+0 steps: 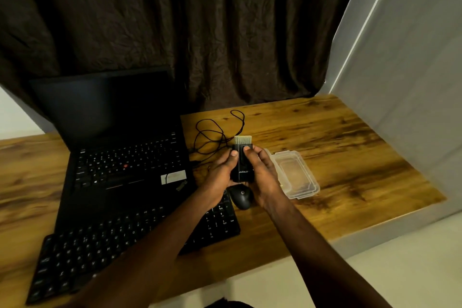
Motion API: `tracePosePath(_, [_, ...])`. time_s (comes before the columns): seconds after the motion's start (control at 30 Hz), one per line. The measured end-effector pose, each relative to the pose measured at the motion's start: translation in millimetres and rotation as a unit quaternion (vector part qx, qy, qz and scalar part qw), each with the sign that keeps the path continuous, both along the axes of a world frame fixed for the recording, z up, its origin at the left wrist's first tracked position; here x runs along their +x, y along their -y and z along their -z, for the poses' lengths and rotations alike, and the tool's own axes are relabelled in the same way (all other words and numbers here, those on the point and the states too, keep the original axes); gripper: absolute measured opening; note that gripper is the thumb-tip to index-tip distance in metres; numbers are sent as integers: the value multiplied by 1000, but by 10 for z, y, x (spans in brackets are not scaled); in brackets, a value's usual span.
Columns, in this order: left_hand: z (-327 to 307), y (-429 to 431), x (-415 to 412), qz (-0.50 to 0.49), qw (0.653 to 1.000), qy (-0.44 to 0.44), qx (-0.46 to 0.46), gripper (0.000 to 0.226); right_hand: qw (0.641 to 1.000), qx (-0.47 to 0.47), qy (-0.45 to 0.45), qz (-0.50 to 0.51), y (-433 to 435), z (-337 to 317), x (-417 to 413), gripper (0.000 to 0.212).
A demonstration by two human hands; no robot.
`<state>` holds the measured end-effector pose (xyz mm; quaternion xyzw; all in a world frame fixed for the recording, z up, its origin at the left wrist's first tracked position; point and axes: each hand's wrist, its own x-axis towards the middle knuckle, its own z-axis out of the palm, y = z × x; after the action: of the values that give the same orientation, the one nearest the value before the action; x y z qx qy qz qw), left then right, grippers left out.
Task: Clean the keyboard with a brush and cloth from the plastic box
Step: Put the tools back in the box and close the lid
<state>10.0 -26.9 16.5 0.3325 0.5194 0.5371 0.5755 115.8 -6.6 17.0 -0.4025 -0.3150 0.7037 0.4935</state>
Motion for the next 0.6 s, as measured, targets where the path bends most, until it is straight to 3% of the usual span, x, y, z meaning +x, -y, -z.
tracePosePath(0.2, [2,-10,67,1,1000,23,-2,31,1000,8,-12,15,-4,25,45,21])
tracePosePath(0.37, [34,-18,145,-19,999,27,-14,27,1000,5,1,27,-20,67,76,13])
tracePosePath(0.6, [68,-60,200,-43,996,56,-45,30,1000,-2,-15,-23,-93,96,186,34])
